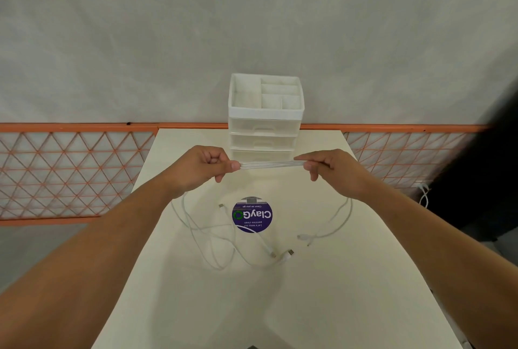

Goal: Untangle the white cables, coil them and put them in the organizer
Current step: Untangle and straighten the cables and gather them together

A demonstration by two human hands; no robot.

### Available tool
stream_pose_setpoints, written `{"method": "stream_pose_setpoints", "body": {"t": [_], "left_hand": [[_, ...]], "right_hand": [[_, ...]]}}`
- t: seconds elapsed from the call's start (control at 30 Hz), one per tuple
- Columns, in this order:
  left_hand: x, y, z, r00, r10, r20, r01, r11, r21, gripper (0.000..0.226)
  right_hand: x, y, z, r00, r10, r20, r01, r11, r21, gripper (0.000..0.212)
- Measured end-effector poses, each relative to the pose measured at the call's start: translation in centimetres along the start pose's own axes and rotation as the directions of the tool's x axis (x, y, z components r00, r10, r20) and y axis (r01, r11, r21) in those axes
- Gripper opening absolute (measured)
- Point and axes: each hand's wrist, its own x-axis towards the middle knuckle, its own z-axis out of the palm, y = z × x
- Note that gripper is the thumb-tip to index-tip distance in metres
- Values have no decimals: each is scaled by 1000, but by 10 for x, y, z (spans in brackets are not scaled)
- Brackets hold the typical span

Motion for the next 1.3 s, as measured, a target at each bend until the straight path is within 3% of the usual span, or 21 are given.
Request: {"method": "stream_pose_setpoints", "body": {"t": [0.1, 0.23, 0.33, 0.47, 0.57, 0.7, 0.83, 1.0, 1.17, 1.3], "left_hand": [[0, 0, 0, 1000, 0, 5, 0, 1000, 2, 30], [0, -1, 2, 1000, -1, 9, 1, 1000, -8, 31], [0, -1, 2, 1000, -1, 5, 1, 1000, -17, 37], [0, -3, 1, 1000, -8, 5, 8, 1000, -23, 41], [2, -4, 0, 1000, -5, 0, 5, 1000, -27, 42], [4, -7, 0, 1000, -13, -16, 12, 998, -64, 38], [4, -5, 3, 999, -27, 24, 29, 996, -89, 27], [7, -4, 6, 1000, -26, 10, 27, 997, -76, 19], [8, -1, 1, 994, -19, 109, 18, 1000, 12, 24], [8, -2, -3, 989, -35, 142, 23, 996, 88, 36]], "right_hand": [[-1, -1, 1, 999, 40, -22, -42, 997, -58, 19], [-1, -4, 2, 992, 110, -59, -121, 968, -220, 51], [0, -5, 4, 992, 113, -55, -122, 976, -182, 58], [1, -3, 4, 997, 70, -17, -71, 991, -113, 53], [1, 1, 5, 1000, 24, 10, -23, 994, -106, 36], [3, -1, 6, 998, -50, -33, 44, 987, -153, 28], [5, -6, 4, 999, -25, -28, 21, 990, -140, 26], [5, -14, 0, 997, 18, -78, -25, 996, -90, 42], [5, -13, -4, 997, 11, 70, -14, 999, 32, 22], [7, -19, -7, 998, 14, 58, -14, 1000, -3, 23]]}}
